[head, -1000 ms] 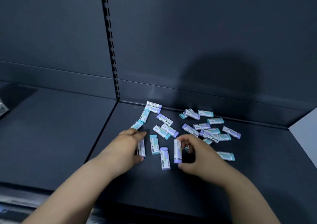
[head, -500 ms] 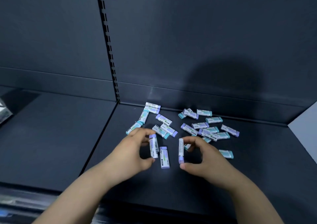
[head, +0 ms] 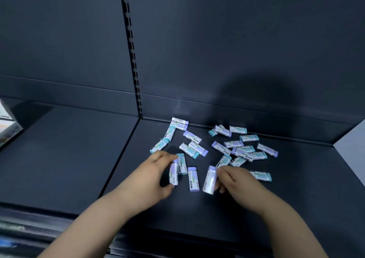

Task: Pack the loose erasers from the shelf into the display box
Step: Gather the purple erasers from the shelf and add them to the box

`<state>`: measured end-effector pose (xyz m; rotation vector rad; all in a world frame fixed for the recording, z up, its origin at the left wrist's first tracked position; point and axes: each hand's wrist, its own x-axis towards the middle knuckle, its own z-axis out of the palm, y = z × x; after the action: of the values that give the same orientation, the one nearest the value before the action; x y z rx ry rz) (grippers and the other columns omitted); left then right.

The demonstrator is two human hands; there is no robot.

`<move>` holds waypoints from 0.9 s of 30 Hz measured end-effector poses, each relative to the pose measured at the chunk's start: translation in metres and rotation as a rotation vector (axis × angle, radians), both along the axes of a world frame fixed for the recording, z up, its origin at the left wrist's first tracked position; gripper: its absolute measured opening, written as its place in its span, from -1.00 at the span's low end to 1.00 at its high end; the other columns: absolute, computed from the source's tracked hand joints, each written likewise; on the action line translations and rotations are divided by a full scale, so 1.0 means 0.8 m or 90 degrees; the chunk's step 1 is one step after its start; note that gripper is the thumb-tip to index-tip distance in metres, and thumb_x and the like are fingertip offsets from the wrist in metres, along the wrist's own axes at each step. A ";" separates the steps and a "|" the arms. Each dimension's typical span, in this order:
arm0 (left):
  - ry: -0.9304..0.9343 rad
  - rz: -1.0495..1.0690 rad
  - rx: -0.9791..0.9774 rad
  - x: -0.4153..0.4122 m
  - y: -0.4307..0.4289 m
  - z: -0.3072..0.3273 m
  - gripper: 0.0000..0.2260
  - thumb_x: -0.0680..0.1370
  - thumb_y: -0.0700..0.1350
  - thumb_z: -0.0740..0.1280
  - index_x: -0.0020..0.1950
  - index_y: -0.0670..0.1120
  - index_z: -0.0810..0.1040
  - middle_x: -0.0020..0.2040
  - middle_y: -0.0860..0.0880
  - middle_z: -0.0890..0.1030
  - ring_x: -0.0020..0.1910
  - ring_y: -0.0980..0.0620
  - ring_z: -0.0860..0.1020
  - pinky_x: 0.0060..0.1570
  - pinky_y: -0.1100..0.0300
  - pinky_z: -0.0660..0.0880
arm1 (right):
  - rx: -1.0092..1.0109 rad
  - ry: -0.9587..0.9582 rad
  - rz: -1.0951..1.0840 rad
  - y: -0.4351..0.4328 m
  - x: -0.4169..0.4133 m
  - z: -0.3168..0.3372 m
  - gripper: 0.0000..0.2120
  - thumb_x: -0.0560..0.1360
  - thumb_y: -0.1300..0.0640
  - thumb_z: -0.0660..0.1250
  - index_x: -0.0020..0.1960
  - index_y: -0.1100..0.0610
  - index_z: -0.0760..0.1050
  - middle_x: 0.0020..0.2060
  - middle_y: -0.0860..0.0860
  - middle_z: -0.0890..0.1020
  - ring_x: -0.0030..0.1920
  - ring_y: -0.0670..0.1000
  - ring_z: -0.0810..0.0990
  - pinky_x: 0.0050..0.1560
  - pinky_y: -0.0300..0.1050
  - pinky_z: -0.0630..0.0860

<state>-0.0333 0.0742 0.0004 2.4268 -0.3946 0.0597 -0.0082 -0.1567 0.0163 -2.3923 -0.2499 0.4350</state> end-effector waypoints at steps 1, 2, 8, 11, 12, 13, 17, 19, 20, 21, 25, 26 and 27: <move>0.003 0.003 0.026 -0.001 0.002 -0.002 -0.44 0.41 -0.12 0.41 0.38 0.04 0.33 0.21 0.17 0.34 0.19 0.23 0.41 0.20 0.50 0.23 | -0.038 -0.012 0.006 0.003 0.003 0.000 -0.63 0.60 0.03 0.05 -0.26 0.14 0.45 -0.34 -0.05 0.55 -0.28 -0.06 0.50 -0.24 -0.24 0.38; 0.010 0.002 0.047 -0.002 0.003 -0.003 -0.44 0.42 -0.11 0.40 0.39 0.05 0.32 0.22 0.17 0.34 0.20 0.21 0.41 0.20 0.47 0.25 | -0.076 -0.018 0.016 0.006 0.006 -0.001 -0.63 0.60 0.03 0.03 -0.29 0.13 0.41 -0.32 -0.02 0.54 -0.27 -0.04 0.48 -0.24 -0.20 0.37; 0.079 -0.019 0.173 -0.003 0.006 -0.010 -0.36 0.45 0.05 0.35 0.48 0.07 0.16 0.39 0.12 0.25 0.38 0.13 0.23 0.37 0.23 0.21 | -0.217 -0.096 -0.003 0.009 0.009 -0.008 -0.78 0.54 -0.07 0.17 -0.20 0.01 0.42 -0.18 -0.04 0.53 -0.12 0.00 0.51 -0.13 -0.11 0.43; 0.104 -0.017 0.213 0.000 0.010 -0.015 -0.31 0.46 0.12 0.34 0.50 0.03 0.11 0.38 0.08 0.22 0.38 0.10 0.17 0.38 0.27 0.15 | -0.107 -0.055 0.060 -0.001 0.008 -0.009 -0.75 0.46 0.02 0.35 0.11 -0.12 0.43 0.05 -0.15 0.45 -0.03 -0.19 0.46 -0.04 -0.41 0.34; 0.106 -0.014 0.209 0.001 0.011 -0.017 -0.31 0.45 0.13 0.35 0.49 0.01 0.13 0.36 0.07 0.23 0.37 0.09 0.18 0.37 0.30 0.14 | -0.111 -0.017 0.092 -0.004 0.007 -0.012 -0.57 0.41 0.02 0.40 0.25 -0.11 0.38 0.14 -0.16 0.40 0.00 -0.22 0.43 0.03 -0.44 0.31; 0.106 -0.009 0.198 0.002 0.012 -0.019 -0.32 0.44 0.13 0.36 0.48 0.01 0.16 0.33 0.06 0.24 0.35 0.09 0.19 0.35 0.32 0.14 | -0.139 0.001 0.112 -0.005 0.007 -0.014 -0.43 0.38 0.00 0.44 0.33 -0.08 0.32 0.20 -0.17 0.35 0.04 -0.22 0.38 0.13 -0.41 0.30; 0.092 0.003 0.120 -0.004 0.015 -0.023 -0.39 0.40 0.08 0.40 0.40 0.04 0.27 0.23 0.11 0.28 0.30 0.13 0.24 0.28 0.39 0.18 | -0.161 -0.022 0.109 0.001 0.005 -0.015 -0.29 0.35 0.02 0.47 0.41 -0.09 0.22 0.21 -0.18 0.31 0.07 -0.21 0.31 0.22 -0.30 0.30; 0.082 -0.002 0.079 -0.007 0.020 -0.024 -0.43 0.37 0.05 0.42 0.34 0.08 0.31 0.17 0.15 0.30 0.26 0.17 0.27 0.25 0.40 0.21 | -0.178 -0.029 0.113 0.005 0.004 -0.015 -0.26 0.35 0.04 0.47 0.43 -0.13 0.18 0.16 -0.21 0.33 0.03 -0.23 0.32 0.19 -0.33 0.29; 0.074 -0.005 0.063 -0.009 0.024 -0.024 -0.44 0.36 0.04 0.43 0.32 0.09 0.33 0.15 0.17 0.31 0.25 0.19 0.28 0.25 0.41 0.22 | -0.186 -0.030 0.114 0.006 0.005 -0.014 -0.27 0.35 0.04 0.48 0.41 -0.13 0.21 0.07 -0.24 0.35 -0.04 -0.25 0.34 0.12 -0.36 0.29; 0.065 -0.009 0.052 -0.010 0.031 -0.024 -0.44 0.35 0.04 0.43 0.31 0.10 0.34 0.15 0.18 0.31 0.24 0.21 0.28 0.25 0.41 0.23 | -0.199 -0.028 0.110 0.008 0.006 -0.012 -0.30 0.32 0.02 0.49 0.38 -0.11 0.26 -0.03 -0.26 0.37 -0.11 -0.26 0.37 0.02 -0.37 0.30; 0.012 -0.027 0.049 -0.008 0.067 -0.016 -0.38 0.39 0.02 0.41 0.41 0.08 0.27 0.25 0.17 0.29 0.29 0.23 0.25 0.31 0.40 0.19 | -0.203 -0.065 0.011 0.025 -0.001 0.000 -0.50 0.18 -0.13 0.55 0.05 -0.15 0.45 -0.19 -0.13 0.47 -0.23 -0.17 0.45 -0.23 -0.36 0.33; -0.003 -0.036 0.053 -0.007 0.083 -0.013 -0.37 0.41 0.01 0.40 0.43 0.07 0.25 0.27 0.16 0.29 0.31 0.22 0.25 0.31 0.43 0.17 | -0.178 -0.091 -0.018 0.041 -0.005 0.004 -0.53 0.17 -0.16 0.55 0.00 -0.17 0.44 -0.19 -0.13 0.48 -0.24 -0.16 0.46 -0.23 -0.36 0.34; -0.017 -0.046 0.057 -0.006 0.100 -0.008 -0.37 0.42 -0.01 0.39 0.44 0.06 0.23 0.29 0.15 0.29 0.31 0.21 0.26 0.29 0.47 0.14 | -0.145 -0.122 -0.032 0.063 -0.009 0.007 -0.52 0.16 -0.17 0.55 -0.01 -0.19 0.42 -0.19 -0.14 0.49 -0.22 -0.18 0.47 -0.22 -0.39 0.35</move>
<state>-0.0384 0.1545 -0.0058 2.4992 -0.5075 0.0442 -0.0155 -0.1065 0.0221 -2.6615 -0.2363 0.2209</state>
